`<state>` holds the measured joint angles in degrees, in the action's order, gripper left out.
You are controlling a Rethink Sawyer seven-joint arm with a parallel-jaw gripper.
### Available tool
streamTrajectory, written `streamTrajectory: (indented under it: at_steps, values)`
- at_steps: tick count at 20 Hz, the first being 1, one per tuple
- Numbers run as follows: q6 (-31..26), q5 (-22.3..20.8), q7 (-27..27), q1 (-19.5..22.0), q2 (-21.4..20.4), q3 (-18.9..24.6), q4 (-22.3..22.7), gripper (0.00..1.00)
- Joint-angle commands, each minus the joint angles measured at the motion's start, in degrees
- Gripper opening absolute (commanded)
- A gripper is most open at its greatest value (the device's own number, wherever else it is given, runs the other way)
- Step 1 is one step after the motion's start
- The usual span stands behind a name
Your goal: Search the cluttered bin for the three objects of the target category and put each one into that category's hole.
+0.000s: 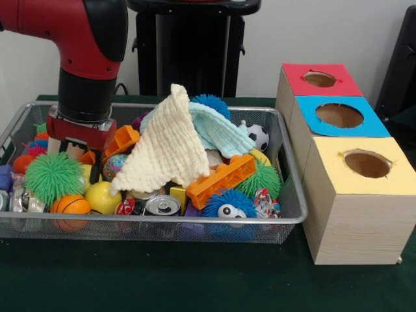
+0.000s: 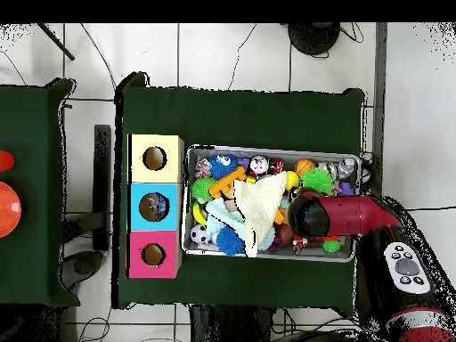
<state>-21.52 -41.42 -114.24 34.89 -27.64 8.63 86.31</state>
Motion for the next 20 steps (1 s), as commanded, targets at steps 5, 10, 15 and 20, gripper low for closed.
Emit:
streamTrajectory:
  at_steps: [5,10,15,20]
  values:
    - [-7.3,0.9,7.4,1.6,0.1,4.1,-0.4,1.00]
    - [-7.4,1.2,6.9,1.8,-2.0,4.1,1.8,1.00]
    - [-8.7,3.8,8.8,4.7,-5.7,7.3,6.6,1.00]
    - [-10.5,5.0,9.3,5.4,-7.1,8.8,7.9,1.00]
